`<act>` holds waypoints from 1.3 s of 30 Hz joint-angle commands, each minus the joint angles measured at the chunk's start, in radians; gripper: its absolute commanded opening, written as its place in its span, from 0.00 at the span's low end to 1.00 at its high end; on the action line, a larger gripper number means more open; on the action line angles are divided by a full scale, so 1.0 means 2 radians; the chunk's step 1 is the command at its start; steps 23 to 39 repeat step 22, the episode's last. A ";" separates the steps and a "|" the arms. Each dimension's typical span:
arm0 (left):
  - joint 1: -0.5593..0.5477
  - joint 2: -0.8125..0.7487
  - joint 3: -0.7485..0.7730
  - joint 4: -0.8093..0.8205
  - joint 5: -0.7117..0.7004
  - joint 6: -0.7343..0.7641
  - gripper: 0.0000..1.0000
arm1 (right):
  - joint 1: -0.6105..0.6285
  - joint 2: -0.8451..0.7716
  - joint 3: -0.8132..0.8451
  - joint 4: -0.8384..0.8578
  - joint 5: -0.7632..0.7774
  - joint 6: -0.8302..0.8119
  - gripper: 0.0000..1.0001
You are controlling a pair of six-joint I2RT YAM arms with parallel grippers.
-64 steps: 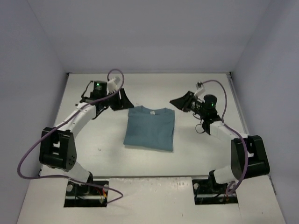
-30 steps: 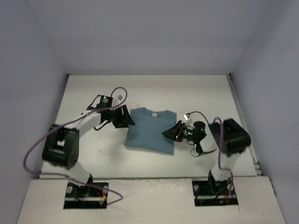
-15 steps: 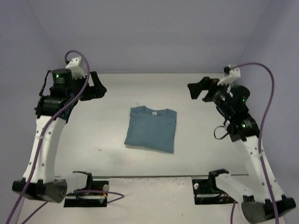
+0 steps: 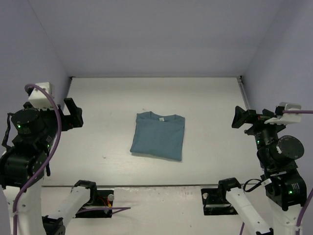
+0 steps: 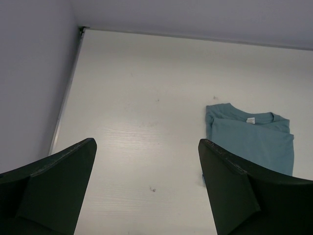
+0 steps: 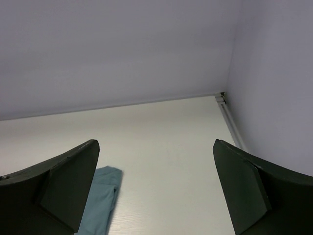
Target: Fold and stack the t-shirts
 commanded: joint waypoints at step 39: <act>-0.001 -0.090 -0.070 -0.040 -0.059 -0.055 0.95 | 0.040 0.038 0.011 -0.011 0.066 -0.058 1.00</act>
